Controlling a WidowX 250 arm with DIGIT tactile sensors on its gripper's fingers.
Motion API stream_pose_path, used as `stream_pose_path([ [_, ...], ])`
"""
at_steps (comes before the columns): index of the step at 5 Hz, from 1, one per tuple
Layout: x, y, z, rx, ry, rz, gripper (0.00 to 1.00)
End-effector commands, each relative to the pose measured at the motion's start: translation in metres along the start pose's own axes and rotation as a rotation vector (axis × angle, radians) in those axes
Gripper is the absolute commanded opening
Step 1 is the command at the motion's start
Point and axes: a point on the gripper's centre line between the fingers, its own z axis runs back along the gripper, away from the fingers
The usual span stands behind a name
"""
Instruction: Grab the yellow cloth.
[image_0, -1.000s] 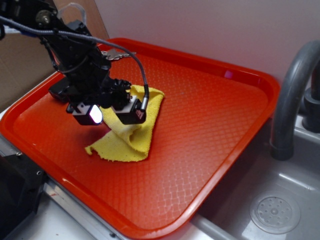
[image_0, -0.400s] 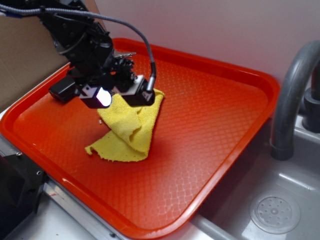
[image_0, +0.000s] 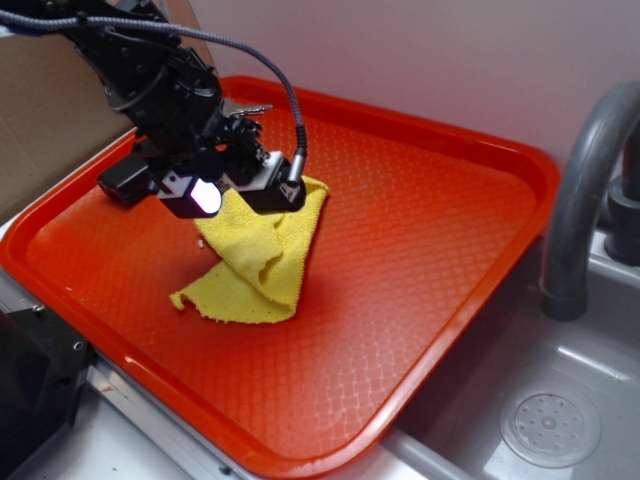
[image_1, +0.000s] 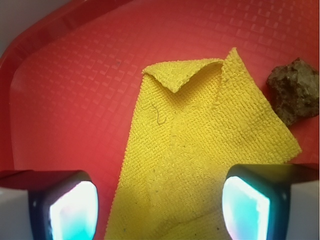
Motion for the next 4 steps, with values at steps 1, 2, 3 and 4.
stream_pose_path([
  [1,0.009,-0.008,-0.029,0.061,-0.028,-0.023,1.00],
  [2,0.005,-0.018,-0.048,0.103,0.007,-0.043,1.00],
  [3,0.001,-0.020,-0.050,0.102,-0.001,-0.011,0.00],
  [4,0.000,-0.020,-0.045,0.102,-0.014,-0.012,0.00],
])
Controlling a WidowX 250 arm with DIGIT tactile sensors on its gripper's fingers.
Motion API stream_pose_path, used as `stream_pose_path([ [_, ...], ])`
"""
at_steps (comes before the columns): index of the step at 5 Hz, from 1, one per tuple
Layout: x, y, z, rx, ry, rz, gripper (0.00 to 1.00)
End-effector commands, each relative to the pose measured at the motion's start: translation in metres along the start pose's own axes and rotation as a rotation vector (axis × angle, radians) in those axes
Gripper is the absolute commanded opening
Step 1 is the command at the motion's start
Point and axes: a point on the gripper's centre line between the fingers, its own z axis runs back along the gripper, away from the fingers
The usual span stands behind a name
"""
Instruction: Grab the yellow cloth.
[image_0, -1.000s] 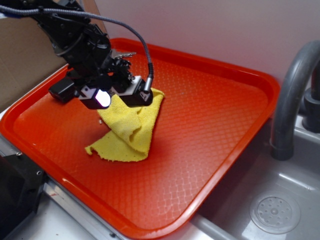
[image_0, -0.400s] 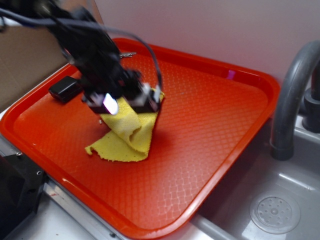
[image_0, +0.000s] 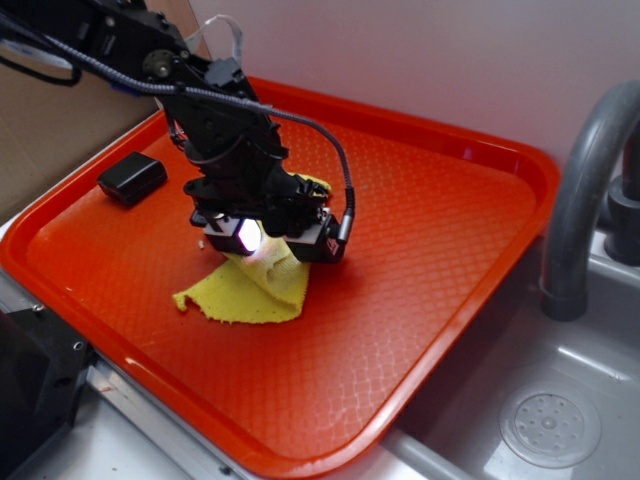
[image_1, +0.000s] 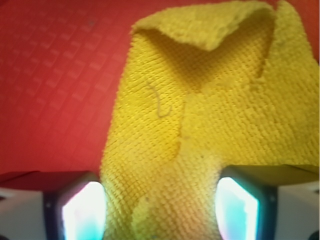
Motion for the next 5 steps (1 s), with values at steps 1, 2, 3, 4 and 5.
stream_pose_path([
  [1,0.005,-0.005,0.012,-0.025,-0.051,-0.018,0.00],
  [2,0.001,-0.003,0.019,-0.038,-0.071,-0.037,0.00],
  [3,-0.002,-0.002,0.043,-0.090,-0.048,-0.047,0.00],
  [4,-0.001,-0.007,0.094,-0.166,-0.066,-0.049,0.00],
  [5,0.004,-0.002,0.144,-0.218,-0.115,-0.108,0.00],
])
